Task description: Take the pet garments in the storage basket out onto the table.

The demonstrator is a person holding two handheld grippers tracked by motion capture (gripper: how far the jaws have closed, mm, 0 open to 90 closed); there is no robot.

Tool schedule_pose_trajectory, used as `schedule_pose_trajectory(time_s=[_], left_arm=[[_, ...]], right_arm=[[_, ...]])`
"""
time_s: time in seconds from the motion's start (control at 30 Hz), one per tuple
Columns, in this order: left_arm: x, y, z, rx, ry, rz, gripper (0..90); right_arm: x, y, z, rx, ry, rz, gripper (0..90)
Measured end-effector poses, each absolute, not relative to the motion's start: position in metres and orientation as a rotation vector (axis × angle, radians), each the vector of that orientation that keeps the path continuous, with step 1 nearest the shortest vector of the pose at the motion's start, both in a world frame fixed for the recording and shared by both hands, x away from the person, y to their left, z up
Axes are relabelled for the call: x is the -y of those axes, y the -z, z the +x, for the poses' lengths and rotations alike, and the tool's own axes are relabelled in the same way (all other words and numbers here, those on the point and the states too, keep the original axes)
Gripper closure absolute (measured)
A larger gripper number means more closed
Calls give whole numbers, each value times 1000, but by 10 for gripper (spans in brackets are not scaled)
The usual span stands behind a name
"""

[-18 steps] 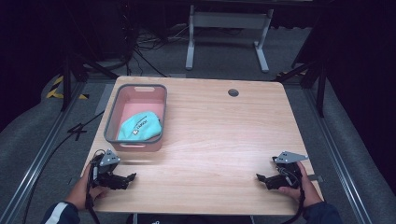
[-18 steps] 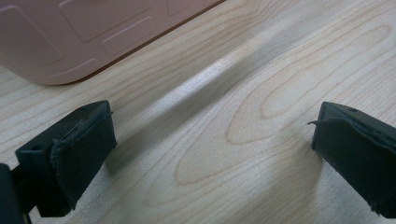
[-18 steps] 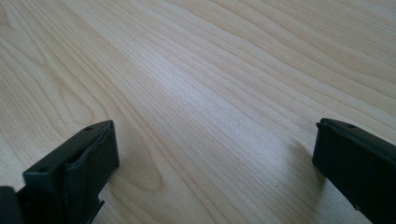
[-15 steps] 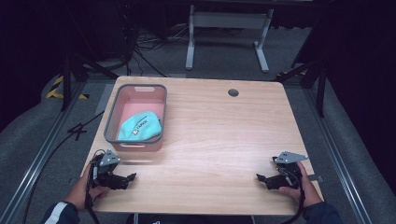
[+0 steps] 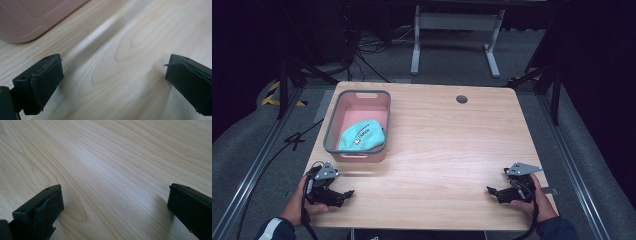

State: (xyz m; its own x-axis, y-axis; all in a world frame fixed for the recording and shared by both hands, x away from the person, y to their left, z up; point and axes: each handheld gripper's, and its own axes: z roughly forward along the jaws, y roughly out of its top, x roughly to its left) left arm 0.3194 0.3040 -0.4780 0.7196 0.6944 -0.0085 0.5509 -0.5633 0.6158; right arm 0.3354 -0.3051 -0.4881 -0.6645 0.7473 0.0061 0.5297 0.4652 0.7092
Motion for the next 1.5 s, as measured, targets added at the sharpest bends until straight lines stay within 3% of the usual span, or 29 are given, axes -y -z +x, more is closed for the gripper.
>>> schedule_pose_trajectory(time_s=[0.13, 0.3, 0.93, 1.13, 1.5], left_arm=[[-311, 474, 318, -961, -330, 2304, 159], [-312, 467, 314, -947, -331, 2309, 234], [-325, 412, 302, -930, -508, 2186, 241], [-325, 392, 302, -914, -515, 2164, 182], [-307, 351, 337, -880, -546, 2199, 201]], right_arm=[[305, 488, 336, -2413, -1007, 1086, 5], [305, 488, 336, -2413, -1007, 1086, 6], [305, 488, 336, -2415, -1009, 1083, 5], [305, 488, 336, -2415, -1009, 1083, 5], [305, 488, 336, -2415, -1009, 1084, 6]])
